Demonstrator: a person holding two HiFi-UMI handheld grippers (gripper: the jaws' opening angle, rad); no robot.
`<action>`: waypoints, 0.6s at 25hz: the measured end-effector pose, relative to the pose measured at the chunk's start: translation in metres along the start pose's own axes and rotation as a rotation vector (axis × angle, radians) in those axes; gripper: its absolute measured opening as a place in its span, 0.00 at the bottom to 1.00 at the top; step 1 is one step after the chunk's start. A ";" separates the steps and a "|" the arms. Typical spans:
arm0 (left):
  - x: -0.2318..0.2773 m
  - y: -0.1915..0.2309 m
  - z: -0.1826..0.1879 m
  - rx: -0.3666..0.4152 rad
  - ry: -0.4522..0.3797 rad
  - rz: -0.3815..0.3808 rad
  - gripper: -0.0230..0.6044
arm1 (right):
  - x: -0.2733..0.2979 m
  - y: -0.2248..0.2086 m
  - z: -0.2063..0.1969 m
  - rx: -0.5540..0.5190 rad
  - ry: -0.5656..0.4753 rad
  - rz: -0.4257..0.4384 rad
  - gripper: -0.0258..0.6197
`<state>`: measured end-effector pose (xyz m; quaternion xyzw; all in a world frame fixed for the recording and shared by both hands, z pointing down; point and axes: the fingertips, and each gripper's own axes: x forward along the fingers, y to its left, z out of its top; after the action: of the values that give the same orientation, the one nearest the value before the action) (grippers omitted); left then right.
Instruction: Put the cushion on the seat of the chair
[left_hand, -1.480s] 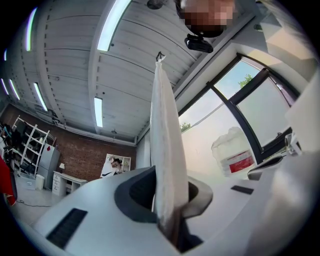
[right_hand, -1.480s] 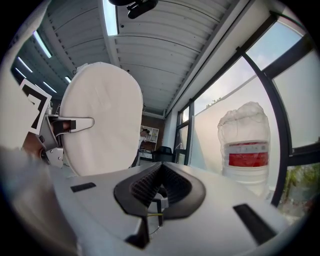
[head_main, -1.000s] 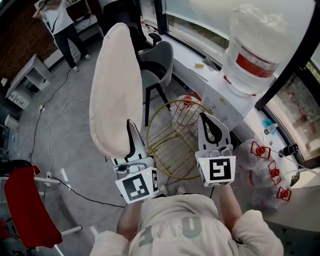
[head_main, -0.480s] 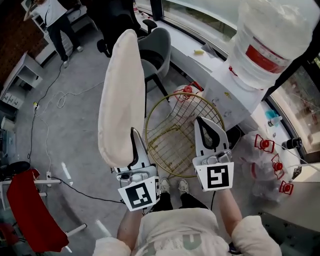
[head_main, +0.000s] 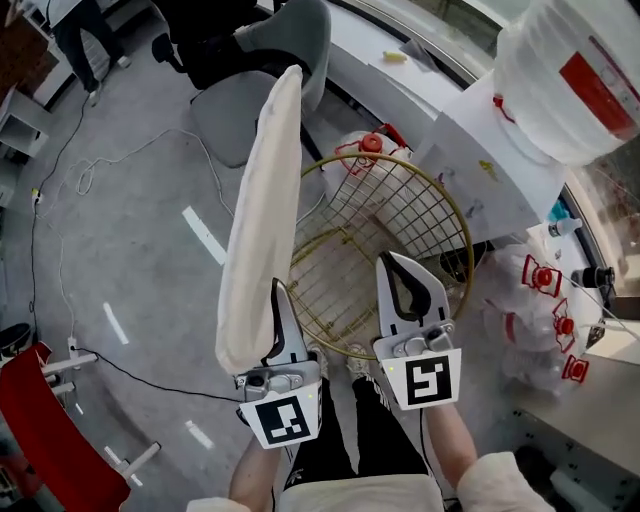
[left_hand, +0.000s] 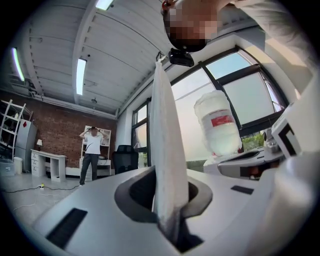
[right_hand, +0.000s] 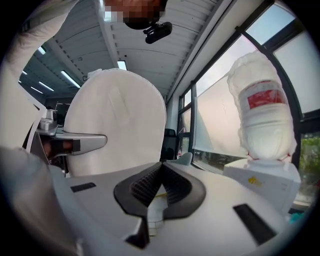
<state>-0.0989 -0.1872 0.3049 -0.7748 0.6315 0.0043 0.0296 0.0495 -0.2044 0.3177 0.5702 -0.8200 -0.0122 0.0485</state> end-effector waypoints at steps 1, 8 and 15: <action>-0.003 -0.003 -0.017 0.012 0.010 -0.002 0.12 | -0.001 0.002 -0.016 0.001 0.013 0.002 0.07; -0.006 -0.010 -0.113 0.035 0.127 -0.023 0.12 | -0.002 0.008 -0.100 0.040 0.137 0.010 0.07; -0.005 -0.019 -0.137 0.033 0.125 -0.024 0.12 | -0.011 0.005 -0.121 0.037 0.148 0.008 0.07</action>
<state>-0.0855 -0.1852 0.4431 -0.7806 0.6226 -0.0548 0.0030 0.0604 -0.1880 0.4374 0.5671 -0.8165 0.0453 0.0984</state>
